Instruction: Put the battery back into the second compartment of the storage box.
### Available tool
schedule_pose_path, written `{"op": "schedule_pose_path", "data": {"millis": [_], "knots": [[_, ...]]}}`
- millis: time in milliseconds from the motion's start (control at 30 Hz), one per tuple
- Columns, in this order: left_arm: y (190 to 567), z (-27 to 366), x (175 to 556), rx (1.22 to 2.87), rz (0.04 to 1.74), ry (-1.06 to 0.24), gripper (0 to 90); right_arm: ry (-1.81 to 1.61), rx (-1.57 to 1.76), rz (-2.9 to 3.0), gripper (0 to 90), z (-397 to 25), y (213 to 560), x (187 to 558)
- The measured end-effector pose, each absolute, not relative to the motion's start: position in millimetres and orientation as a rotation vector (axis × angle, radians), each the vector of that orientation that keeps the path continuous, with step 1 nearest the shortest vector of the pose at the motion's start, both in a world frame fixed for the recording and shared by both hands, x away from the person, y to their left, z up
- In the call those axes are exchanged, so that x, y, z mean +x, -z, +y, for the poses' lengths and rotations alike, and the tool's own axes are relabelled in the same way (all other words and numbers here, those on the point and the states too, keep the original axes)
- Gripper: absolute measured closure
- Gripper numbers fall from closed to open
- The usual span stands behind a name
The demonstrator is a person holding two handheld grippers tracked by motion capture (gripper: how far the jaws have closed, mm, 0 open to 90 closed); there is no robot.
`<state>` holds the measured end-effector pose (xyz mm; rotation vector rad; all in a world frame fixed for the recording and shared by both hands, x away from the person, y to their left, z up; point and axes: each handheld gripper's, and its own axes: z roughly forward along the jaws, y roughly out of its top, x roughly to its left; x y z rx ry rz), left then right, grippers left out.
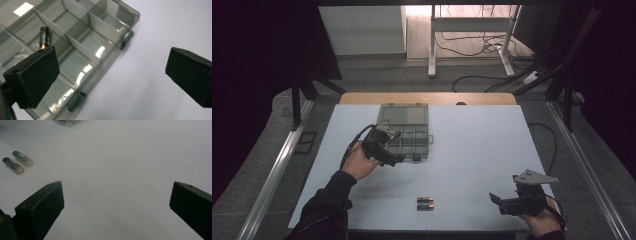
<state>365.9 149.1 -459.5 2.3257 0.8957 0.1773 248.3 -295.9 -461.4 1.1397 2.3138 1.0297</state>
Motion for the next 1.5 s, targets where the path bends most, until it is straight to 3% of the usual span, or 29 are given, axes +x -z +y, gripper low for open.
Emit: {"op": "schedule_pose_path", "data": {"millis": [800,1067,1133,1500], "knots": [[463.4,134.4,314.1,2.347,0.822,-0.156,0.5,-1.034,1.13,2.308,0.0,-295.8,460.9,247.5],[473.2,114.0,301.7,2.42,0.735,-0.09,14.1,-1.029,1.13,2.311,0.0,-295.5,461.0,247.7],[475.8,105.8,297.5,2.452,0.676,-0.057,25.2,-1.026,1.129,2.312,0.0,-295.5,460.9,247.6],[486.9,76.2,290.3,2.53,0.525,0.038,49.1,-1.024,1.129,2.316,0.0,-295.0,461.3,247.8]]}}
